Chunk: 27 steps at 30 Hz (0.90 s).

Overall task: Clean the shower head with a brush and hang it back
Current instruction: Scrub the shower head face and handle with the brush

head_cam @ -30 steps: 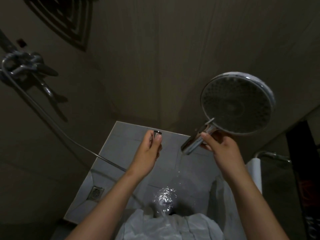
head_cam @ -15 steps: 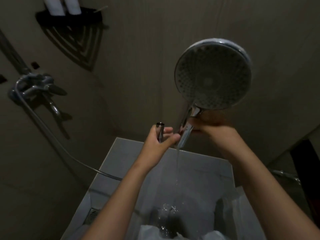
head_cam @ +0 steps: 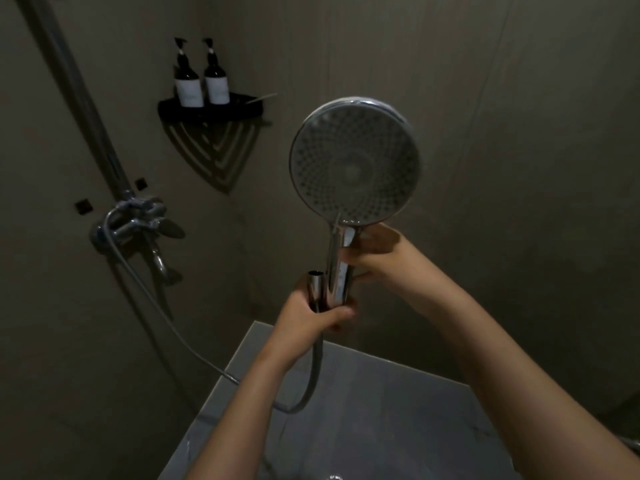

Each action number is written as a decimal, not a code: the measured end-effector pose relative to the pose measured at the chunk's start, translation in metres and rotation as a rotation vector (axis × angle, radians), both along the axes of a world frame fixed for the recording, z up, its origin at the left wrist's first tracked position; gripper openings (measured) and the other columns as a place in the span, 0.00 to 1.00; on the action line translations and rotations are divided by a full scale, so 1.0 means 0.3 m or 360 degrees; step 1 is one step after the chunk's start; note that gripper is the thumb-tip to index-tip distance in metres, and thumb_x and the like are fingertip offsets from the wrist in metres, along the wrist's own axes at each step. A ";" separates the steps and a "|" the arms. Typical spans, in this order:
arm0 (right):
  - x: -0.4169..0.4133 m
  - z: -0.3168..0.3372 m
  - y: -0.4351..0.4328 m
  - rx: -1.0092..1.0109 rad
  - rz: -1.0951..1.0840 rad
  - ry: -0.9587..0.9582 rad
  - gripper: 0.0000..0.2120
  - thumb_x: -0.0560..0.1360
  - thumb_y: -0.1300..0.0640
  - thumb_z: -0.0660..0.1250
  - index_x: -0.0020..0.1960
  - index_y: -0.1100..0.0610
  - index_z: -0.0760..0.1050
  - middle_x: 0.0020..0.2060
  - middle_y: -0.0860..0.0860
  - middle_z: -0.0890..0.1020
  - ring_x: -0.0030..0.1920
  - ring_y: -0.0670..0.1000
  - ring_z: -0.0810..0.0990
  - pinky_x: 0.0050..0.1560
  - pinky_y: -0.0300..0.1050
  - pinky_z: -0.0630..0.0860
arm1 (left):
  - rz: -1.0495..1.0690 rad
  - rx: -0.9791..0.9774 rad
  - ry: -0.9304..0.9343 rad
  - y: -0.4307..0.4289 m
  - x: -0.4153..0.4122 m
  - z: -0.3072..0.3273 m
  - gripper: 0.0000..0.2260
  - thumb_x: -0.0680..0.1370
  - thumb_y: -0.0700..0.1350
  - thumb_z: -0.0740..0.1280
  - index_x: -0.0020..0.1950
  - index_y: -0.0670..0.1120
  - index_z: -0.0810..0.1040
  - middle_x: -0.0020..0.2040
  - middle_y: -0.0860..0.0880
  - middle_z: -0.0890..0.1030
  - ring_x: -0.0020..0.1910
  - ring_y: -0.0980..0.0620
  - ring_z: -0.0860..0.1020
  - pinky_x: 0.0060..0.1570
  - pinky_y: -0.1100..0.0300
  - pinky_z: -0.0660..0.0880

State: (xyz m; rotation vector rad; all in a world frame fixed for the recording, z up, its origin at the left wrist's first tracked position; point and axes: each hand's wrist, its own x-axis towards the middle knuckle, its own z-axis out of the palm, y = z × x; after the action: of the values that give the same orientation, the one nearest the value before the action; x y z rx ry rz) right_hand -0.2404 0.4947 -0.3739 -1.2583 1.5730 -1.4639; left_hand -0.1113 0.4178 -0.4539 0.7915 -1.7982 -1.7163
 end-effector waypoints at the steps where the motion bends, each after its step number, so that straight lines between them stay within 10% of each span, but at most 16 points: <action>1: 0.005 0.004 -0.024 -0.0010 0.0037 0.0015 0.12 0.73 0.65 0.68 0.48 0.49 0.76 0.42 0.47 0.82 0.47 0.49 0.81 0.50 0.56 0.79 | 0.0029 -0.0006 -0.0002 -0.015 0.007 0.008 0.17 0.69 0.34 0.73 0.56 0.33 0.76 0.50 0.34 0.82 0.47 0.41 0.82 0.39 0.59 0.80; 8: 0.065 0.022 -0.185 -0.0104 0.0138 0.0042 0.14 0.73 0.68 0.67 0.48 0.50 0.78 0.39 0.43 0.83 0.44 0.43 0.81 0.47 0.43 0.78 | 0.0180 -0.0014 0.0139 -0.133 0.025 0.061 0.15 0.69 0.31 0.72 0.54 0.37 0.77 0.44 0.41 0.82 0.41 0.48 0.81 0.35 0.62 0.79; 13: 0.128 -0.026 -0.257 -0.0100 0.0198 -0.0341 0.08 0.75 0.59 0.66 0.53 0.57 0.78 0.45 0.58 0.80 0.46 0.60 0.74 0.45 0.54 0.68 | 0.0330 0.0013 0.0180 -0.204 0.050 0.074 0.16 0.69 0.31 0.72 0.54 0.41 0.77 0.43 0.41 0.83 0.36 0.52 0.82 0.33 0.62 0.79; 17: 0.169 -0.083 -0.312 0.0180 0.0167 -0.0412 0.13 0.78 0.53 0.62 0.58 0.58 0.76 0.46 0.57 0.82 0.39 0.47 0.80 0.37 0.38 0.74 | 0.0391 0.0091 0.0177 -0.251 0.084 0.057 0.16 0.69 0.31 0.72 0.53 0.44 0.75 0.42 0.46 0.82 0.34 0.56 0.82 0.30 0.66 0.77; 22: 0.211 -0.177 -0.368 0.0408 0.0191 -0.0834 0.18 0.80 0.44 0.55 0.61 0.52 0.76 0.54 0.55 0.84 0.54 0.53 0.83 0.56 0.51 0.79 | 0.0472 -0.0006 0.0142 -0.309 0.109 0.048 0.13 0.70 0.32 0.71 0.51 0.43 0.75 0.46 0.44 0.83 0.40 0.57 0.82 0.33 0.70 0.75; 27: 0.206 -0.204 -0.455 0.0570 0.0117 -0.0831 0.20 0.80 0.43 0.53 0.55 0.51 0.80 0.46 0.53 0.86 0.46 0.52 0.82 0.45 0.46 0.80 | 0.0532 -0.0019 0.0199 -0.384 0.112 0.024 0.18 0.69 0.31 0.73 0.54 0.41 0.72 0.48 0.45 0.82 0.43 0.58 0.82 0.38 0.70 0.76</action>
State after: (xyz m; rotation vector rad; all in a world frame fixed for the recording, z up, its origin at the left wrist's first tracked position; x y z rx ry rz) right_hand -0.1785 0.3580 -0.4351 -0.6526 1.3355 -1.2593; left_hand -0.0777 0.3027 -0.4467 0.9013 -1.4952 -1.4998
